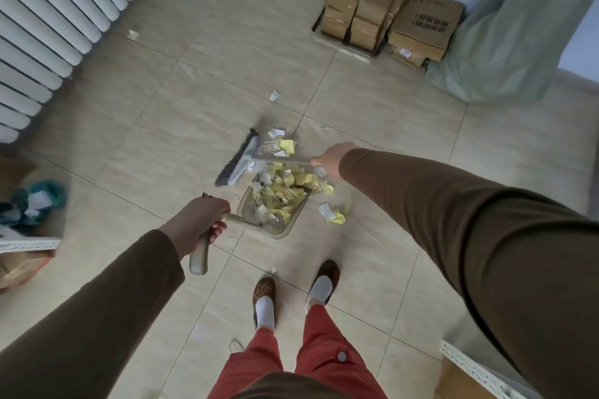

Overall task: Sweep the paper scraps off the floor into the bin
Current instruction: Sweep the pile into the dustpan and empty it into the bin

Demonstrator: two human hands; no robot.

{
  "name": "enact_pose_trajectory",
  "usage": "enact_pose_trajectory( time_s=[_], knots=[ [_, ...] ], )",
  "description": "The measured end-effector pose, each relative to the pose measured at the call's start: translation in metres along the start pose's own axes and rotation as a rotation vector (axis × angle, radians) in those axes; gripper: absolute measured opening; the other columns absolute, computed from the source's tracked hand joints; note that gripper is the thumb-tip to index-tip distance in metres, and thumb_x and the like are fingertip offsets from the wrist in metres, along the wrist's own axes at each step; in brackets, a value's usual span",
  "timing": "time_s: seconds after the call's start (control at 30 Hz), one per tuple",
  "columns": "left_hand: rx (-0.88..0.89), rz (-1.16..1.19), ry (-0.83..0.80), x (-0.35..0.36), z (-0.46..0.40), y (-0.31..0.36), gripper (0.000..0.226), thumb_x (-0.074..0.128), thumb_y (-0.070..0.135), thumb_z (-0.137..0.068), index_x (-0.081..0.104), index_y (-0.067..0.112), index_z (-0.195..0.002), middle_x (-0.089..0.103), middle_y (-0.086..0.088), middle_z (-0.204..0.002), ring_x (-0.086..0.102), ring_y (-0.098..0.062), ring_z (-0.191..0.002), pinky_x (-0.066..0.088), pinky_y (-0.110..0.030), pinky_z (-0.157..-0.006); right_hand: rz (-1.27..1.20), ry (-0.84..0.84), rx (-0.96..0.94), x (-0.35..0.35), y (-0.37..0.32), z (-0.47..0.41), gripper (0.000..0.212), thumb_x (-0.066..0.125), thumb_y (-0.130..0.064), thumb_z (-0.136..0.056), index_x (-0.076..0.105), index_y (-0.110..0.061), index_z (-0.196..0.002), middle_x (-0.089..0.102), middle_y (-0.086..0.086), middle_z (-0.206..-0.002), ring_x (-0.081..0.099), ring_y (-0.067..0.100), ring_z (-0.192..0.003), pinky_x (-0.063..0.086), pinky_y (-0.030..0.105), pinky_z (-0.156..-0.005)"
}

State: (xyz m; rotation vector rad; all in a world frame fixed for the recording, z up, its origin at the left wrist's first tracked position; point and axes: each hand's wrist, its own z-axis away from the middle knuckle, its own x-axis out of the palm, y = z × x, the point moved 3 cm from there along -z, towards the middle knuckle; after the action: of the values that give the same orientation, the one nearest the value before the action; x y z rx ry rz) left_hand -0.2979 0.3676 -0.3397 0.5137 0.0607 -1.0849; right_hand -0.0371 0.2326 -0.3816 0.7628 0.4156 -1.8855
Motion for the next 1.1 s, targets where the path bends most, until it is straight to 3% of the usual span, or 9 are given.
enact_pose_trajectory(
  time_s=[0.2,0.37,0.5,0.63,0.73,0.9,0.97,1.03,1.1],
  knots=[
    [0.005,-0.015,-0.003,0.003,-0.004,0.005,0.007,0.054,0.012,-0.088,0.053,0.006,-0.090,0.052,-0.011,-0.068,0.037,-0.016,-0.047,0.033,-0.017,-0.039,-0.031,-0.044,0.138,0.030,0.063,0.020,0.078,0.045,-0.003,-0.094,0.014,-0.038,-0.156,0.050,0.003,-0.081,0.049,0.017,-0.062,0.043,0.028,-0.053],
    [0.037,-0.050,-0.023,0.006,-0.011,0.024,0.007,0.054,0.011,-0.088,0.053,0.005,-0.092,0.052,-0.011,-0.069,0.038,-0.016,-0.047,0.034,-0.017,-0.038,-0.209,-0.046,0.208,0.066,0.097,0.067,0.071,0.043,-0.005,-0.092,0.021,-0.030,-0.155,0.050,0.005,-0.090,0.054,0.023,-0.074,0.044,0.030,-0.063],
    [0.046,-0.113,-0.051,0.011,-0.016,0.045,0.006,0.053,0.011,-0.088,0.050,0.006,-0.087,0.050,-0.009,-0.064,0.036,-0.015,-0.045,0.033,-0.017,-0.039,-0.609,-0.076,0.263,0.107,0.127,0.118,0.053,0.045,-0.005,-0.089,0.042,-0.031,-0.134,0.057,0.007,-0.082,0.053,0.021,-0.058,0.044,0.027,-0.045],
    [0.036,-0.179,-0.060,0.008,-0.023,0.064,0.005,0.051,0.011,-0.087,0.047,0.007,-0.087,0.046,-0.007,-0.060,0.035,-0.014,-0.044,0.031,-0.018,-0.040,-0.980,-0.038,0.327,0.130,0.141,0.146,0.051,0.054,-0.011,-0.090,0.040,-0.038,-0.131,0.060,0.011,-0.077,0.052,0.020,-0.055,0.045,0.025,-0.044],
    [0.024,-0.208,-0.035,0.002,-0.031,0.074,0.009,0.053,0.013,-0.087,0.051,0.008,-0.094,0.048,-0.008,-0.063,0.035,-0.013,-0.042,0.032,-0.016,-0.039,-1.144,0.002,0.372,0.128,0.147,0.122,0.052,0.053,-0.008,-0.092,0.038,-0.031,-0.136,0.059,0.013,-0.077,0.054,0.020,-0.054,0.046,0.025,-0.045],
    [0.039,-0.232,-0.013,-0.004,-0.043,0.086,0.018,0.059,0.016,-0.087,0.063,0.008,-0.102,0.055,-0.011,-0.068,0.038,-0.012,-0.040,0.034,-0.016,-0.038,-1.094,-0.001,0.420,0.107,0.133,0.038,0.055,0.046,0.000,-0.091,0.031,-0.011,-0.143,0.058,0.015,-0.080,0.054,0.024,-0.058,0.044,0.030,-0.050],
    [0.064,-0.239,-0.032,-0.003,-0.044,0.091,0.020,0.059,0.015,-0.086,0.066,0.008,-0.103,0.056,-0.012,-0.070,0.037,-0.012,-0.043,0.034,-0.017,-0.038,-1.116,-0.029,0.400,0.105,0.108,0.019,0.060,0.050,0.003,-0.089,0.028,-0.003,-0.145,0.054,0.013,-0.086,0.055,0.024,-0.067,0.049,0.034,-0.060],
    [0.103,-0.264,-0.060,0.002,-0.044,0.100,0.019,0.056,0.011,-0.086,0.067,0.007,-0.101,0.055,-0.012,-0.069,0.037,-0.012,-0.043,0.034,-0.017,-0.036,-1.089,-0.111,0.383,0.114,0.080,0.014,0.062,0.050,0.000,-0.088,0.023,-0.003,-0.144,0.058,0.016,-0.093,0.058,0.028,-0.077,0.049,0.038,-0.071],
    [0.146,-0.293,-0.083,0.011,-0.043,0.113,0.019,0.053,0.007,-0.086,0.067,0.008,-0.099,0.053,-0.011,-0.068,0.036,-0.011,-0.043,0.032,-0.016,-0.036,-1.074,-0.177,0.359,0.126,0.055,0.024,0.066,0.049,-0.005,-0.086,0.018,-0.008,-0.144,0.061,0.021,-0.096,0.058,0.030,-0.077,0.047,0.038,-0.066]
  ],
)
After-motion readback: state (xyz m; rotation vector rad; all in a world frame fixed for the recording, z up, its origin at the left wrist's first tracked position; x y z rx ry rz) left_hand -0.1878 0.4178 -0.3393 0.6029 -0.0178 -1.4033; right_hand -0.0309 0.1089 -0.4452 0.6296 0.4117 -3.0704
